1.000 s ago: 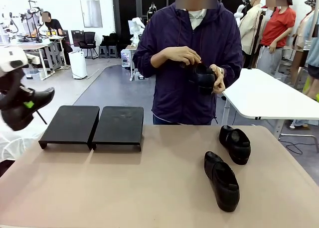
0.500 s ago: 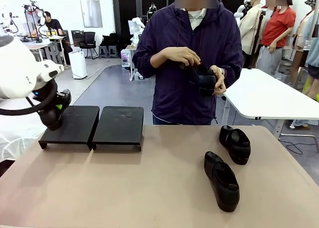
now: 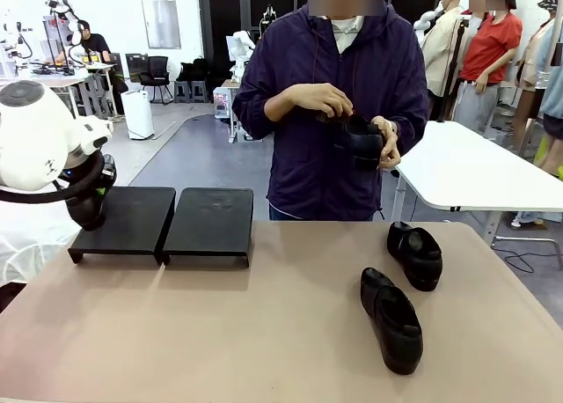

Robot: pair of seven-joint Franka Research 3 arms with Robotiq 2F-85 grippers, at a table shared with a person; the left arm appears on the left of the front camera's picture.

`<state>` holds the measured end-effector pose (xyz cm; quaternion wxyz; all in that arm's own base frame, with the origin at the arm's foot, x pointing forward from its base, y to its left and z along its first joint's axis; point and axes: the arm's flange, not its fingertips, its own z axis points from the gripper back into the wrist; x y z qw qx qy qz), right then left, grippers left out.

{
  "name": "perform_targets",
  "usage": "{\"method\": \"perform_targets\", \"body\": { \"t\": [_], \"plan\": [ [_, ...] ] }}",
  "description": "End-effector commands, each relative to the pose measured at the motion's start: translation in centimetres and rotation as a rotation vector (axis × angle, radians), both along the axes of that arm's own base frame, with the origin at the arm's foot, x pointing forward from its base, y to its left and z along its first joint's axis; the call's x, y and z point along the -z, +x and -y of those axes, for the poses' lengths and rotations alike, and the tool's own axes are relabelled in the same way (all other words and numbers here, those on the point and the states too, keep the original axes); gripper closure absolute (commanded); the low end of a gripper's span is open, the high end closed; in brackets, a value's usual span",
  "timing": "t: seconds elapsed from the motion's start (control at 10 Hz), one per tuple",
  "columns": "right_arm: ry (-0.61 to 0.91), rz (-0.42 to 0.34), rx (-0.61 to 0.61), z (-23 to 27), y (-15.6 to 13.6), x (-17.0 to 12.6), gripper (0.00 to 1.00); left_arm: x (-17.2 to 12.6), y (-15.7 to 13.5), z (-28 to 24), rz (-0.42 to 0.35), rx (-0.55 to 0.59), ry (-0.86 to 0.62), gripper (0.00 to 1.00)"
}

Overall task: Organize the shoes by placing them on the stand.
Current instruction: Place the Shoe from the middle of the table onto the Shoes Stand.

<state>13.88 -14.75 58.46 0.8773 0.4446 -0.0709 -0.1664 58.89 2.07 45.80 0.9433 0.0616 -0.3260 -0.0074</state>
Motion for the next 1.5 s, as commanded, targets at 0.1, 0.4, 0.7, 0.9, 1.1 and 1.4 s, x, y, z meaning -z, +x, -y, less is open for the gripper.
{"method": "perform_targets", "body": {
  "t": [0.1,0.4,0.7,0.9,1.1,1.4],
  "plan": [
    [0.001,0.022,-0.015,0.1,-0.4,-0.1,0.0,0.5,0.3,2.0,-0.019,0.001,0.056,1.0],
    [0.001,0.022,-0.015,0.1,-0.4,-0.1,0.0,1.1,-0.2,2.3,-0.06,0.012,0.094,1.0],
    [0.001,0.022,-0.015,0.1,-0.4,-0.1,0.0,1.2,0.0,2.5,-0.08,0.017,0.095,1.0],
    [0.001,0.022,-0.015,0.1,-0.4,-0.1,0.0,1.3,0.1,2.4,-0.085,0.019,0.102,0.21],
    [0.001,0.022,-0.015,0.1,-0.4,-0.1,0.0,1.0,0.1,2.2,-0.067,0.013,0.104,0.0],
    [0.001,0.022,-0.015,0.1,-0.4,-0.1,0.0,-0.4,-0.5,2.0,-0.032,0.016,0.102,0.0]
  ]
}}
